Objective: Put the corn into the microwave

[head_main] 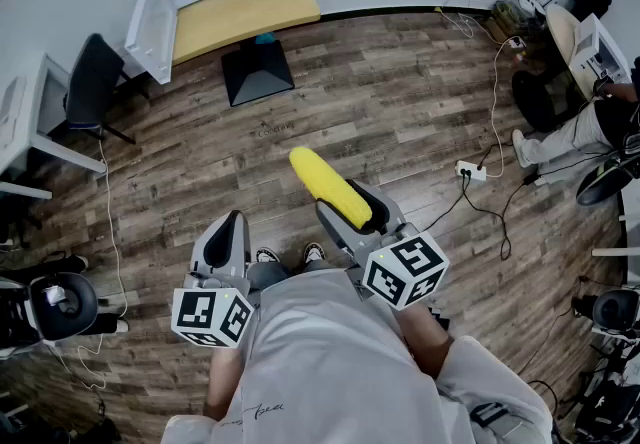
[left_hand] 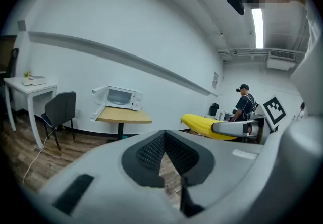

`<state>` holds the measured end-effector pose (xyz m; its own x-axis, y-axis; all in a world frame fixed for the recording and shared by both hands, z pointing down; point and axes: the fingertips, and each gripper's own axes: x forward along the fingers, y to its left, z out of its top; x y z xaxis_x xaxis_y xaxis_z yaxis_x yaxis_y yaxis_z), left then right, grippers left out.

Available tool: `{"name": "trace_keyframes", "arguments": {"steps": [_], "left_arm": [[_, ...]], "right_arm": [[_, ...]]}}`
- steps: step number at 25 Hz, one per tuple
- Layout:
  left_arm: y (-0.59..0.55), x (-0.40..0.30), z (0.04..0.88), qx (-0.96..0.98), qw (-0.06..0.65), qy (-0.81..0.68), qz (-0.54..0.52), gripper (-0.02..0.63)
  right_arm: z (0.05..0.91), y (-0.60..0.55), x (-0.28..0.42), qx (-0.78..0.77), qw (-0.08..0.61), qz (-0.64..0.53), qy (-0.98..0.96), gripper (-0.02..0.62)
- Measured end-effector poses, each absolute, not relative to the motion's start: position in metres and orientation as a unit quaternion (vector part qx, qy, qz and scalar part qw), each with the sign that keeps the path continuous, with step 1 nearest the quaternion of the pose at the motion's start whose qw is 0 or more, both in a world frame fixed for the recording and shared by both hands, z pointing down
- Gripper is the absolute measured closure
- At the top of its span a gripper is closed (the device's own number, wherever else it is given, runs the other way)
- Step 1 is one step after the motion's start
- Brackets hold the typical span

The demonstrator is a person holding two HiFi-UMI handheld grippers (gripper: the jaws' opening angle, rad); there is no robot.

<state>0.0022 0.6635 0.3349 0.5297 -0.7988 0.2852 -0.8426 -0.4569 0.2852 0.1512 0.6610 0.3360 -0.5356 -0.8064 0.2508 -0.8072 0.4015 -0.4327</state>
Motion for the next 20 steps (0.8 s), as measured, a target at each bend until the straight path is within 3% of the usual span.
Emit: {"name": "trace_keyframes", "arguments": {"steps": [20], "left_arm": [[0.623, 0.035, 0.334, 0.858, 0.199, -0.469, 0.065, 0.617]], "right_arm": [[0.328, 0.616, 0.172, 0.466, -0.043, 0.288, -0.835, 0.336]]}}
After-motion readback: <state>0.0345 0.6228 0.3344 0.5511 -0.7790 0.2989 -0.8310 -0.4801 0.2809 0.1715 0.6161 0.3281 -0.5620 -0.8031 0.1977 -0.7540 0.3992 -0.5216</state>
